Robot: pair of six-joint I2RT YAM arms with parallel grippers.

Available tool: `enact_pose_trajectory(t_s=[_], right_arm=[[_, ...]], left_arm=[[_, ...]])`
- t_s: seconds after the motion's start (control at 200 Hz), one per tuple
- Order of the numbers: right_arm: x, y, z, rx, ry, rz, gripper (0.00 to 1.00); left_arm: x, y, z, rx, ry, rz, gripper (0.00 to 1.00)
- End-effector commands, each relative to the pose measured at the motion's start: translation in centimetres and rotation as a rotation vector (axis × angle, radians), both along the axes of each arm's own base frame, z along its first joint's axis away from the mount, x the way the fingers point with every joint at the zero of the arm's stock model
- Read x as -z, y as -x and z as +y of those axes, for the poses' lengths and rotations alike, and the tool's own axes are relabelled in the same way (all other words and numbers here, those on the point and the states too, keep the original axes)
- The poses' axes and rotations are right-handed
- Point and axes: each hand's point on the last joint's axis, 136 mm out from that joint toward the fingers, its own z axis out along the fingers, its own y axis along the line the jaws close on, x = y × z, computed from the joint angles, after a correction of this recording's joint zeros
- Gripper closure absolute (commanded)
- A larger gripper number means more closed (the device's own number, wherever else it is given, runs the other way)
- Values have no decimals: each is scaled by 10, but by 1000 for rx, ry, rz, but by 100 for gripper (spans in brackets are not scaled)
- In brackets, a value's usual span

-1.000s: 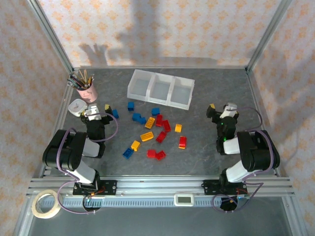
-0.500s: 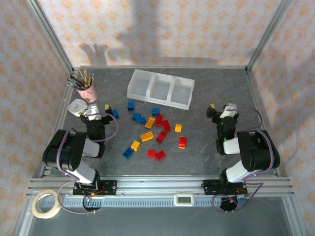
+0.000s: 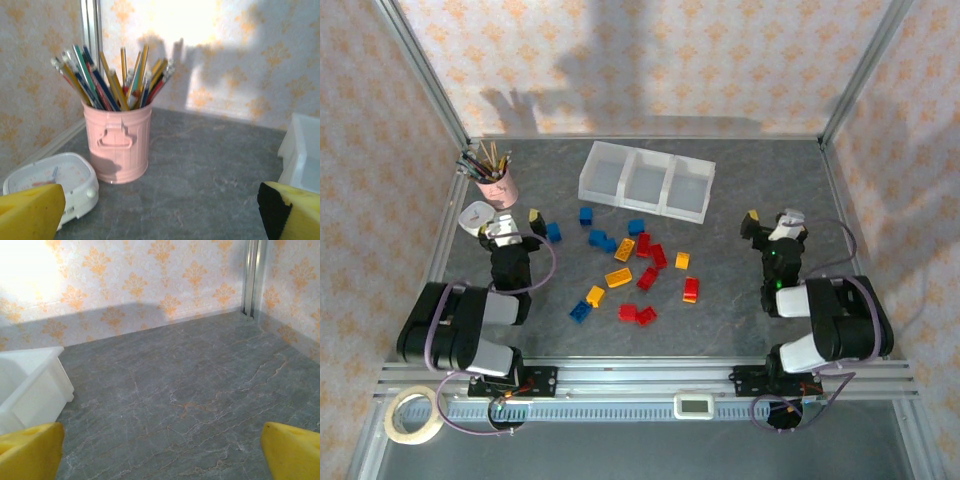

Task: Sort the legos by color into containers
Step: Pick up the lego from the center of the table.

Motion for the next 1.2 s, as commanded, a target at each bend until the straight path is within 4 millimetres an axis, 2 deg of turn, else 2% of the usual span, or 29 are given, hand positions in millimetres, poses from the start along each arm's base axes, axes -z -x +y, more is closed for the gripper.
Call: enact_pose_trajectory(t_s=[0.0, 0.14, 0.185, 0.255, 0.43, 0.546, 0.656, 0.756, 0.916, 1.191], right_arm=[[-18, 6, -8, 40, -20, -30, 0], [-46, 9, -5, 26, -75, -66, 0], [-62, 13, -6, 35, -139, -105, 0], [-65, 14, -14, 101, -262, -76, 0], [-49, 17, -8, 102, -408, 13, 0], [-38, 11, 6, 48, -445, 133, 0], [-29, 13, 30, -43, -487, 207, 0], [-17, 17, 45, -67, -480, 304, 0], [2, 26, 78, -153, -492, 438, 0], [9, 31, 127, -250, -488, 541, 0]], left_arm=[[-9, 9, 4, -16, 7, -7, 0], [-31, 15, 7, -27, 100, -55, 0], [-37, 13, 5, -13, 162, -65, 0], [-41, 10, 2, -3, 268, -59, 0], [-39, 6, -7, 44, 396, -45, 0], [-38, 4, -19, 95, 450, 22, 1], [-34, 4, -35, 133, 472, 128, 1], [-34, 6, -65, 196, 461, 197, 1], [-19, 4, -125, 308, 455, 358, 1], [-2, -31, -209, 357, 432, 534, 5]])
